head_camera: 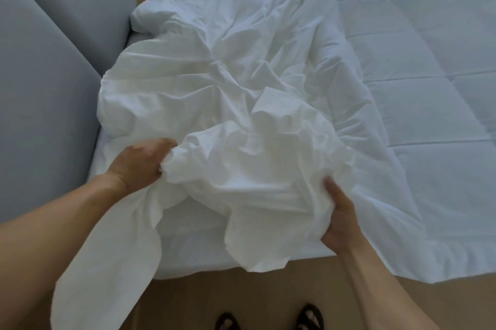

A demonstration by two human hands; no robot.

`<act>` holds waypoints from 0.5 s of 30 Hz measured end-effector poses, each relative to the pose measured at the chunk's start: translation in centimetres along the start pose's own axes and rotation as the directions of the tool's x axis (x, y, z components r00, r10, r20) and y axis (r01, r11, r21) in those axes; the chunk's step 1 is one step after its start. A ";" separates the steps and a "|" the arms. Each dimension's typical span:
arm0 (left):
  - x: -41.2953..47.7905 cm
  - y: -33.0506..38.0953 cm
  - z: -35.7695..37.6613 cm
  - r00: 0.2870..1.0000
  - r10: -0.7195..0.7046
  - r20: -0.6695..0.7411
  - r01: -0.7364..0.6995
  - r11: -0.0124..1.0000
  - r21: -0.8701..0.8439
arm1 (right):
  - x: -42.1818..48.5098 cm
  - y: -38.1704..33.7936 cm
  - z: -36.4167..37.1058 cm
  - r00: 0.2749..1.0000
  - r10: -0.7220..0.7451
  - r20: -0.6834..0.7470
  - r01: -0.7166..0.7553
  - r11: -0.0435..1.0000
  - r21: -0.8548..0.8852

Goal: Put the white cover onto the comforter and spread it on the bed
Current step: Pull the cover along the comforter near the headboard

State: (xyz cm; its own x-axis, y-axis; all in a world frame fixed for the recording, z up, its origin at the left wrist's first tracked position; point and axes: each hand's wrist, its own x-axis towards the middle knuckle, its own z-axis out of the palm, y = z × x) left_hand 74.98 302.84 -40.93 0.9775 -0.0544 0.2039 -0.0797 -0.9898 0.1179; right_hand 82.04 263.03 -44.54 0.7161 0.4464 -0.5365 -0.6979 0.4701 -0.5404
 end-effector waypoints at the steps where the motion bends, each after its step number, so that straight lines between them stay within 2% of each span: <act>1: -0.2 -0.3 0.1 0.999 -0.033 -0.003 0.033 0.999 -0.017 | -0.2 -0.6 -0.1 1.000 0.006 0.016 -0.006 0.999 0.050; 4: -0.4 0.2 0.5 0.999 -0.048 0.003 0.048 0.998 -0.030 | 0.2 -0.9 1.0 0.994 0.038 0.104 -0.042 0.998 0.042; 8: -0.2 -0.3 1.0 0.998 -0.056 0.013 0.056 0.998 0.005 | 1.2 0.5 3.7 0.990 0.139 0.014 -0.133 0.969 -0.209; 11: -0.1 -1.7 0.7 0.998 -0.051 0.033 0.048 0.996 0.074 | 1.1 -0.3 3.2 0.990 0.137 -0.018 -0.133 0.905 -0.403; 13: -0.2 -2.2 1.0 0.998 -0.036 0.045 0.031 0.995 0.095 | 0.6 -1.1 1.4 0.992 0.067 -0.109 -0.114 0.849 -0.516; 15: -0.3 -3.0 0.7 0.997 -0.074 0.034 0.069 0.988 0.137 | 0.0 -2.7 -1.6 0.950 -0.101 -0.295 -0.103 0.790 -0.604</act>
State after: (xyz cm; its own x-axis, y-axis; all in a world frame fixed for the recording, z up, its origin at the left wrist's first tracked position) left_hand 75.06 305.77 -42.00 0.9868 0.0144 0.1611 0.0150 -0.9999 -0.0025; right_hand 83.85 260.52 -44.14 0.7479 0.1521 -0.6461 -0.6320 -0.1347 -0.7632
